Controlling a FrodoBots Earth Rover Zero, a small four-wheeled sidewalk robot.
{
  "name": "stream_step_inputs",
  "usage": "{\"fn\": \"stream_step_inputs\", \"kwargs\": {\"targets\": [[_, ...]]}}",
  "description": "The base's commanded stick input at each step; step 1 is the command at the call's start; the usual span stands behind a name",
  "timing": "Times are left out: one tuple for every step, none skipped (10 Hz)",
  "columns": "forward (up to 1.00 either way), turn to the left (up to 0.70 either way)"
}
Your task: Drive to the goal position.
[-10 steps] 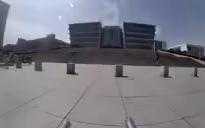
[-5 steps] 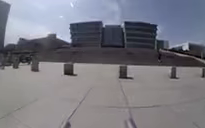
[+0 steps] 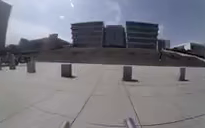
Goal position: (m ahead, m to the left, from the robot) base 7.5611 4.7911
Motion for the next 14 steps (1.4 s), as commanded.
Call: {"fn": "stream_step_inputs", "kwargs": {"targets": [[0.85, 0.0], [0.85, 0.0], [0.85, 0.0], [0.85, 0.0], [0.85, 0.0], [0.85, 0.0], [0.85, 0.0], [0.85, 0.0], [0.85, 0.0], [0.85, 0.0], [0.85, 0.0], [0.85, 0.0], [0.85, 0.0], [0.85, -0.12]]}}
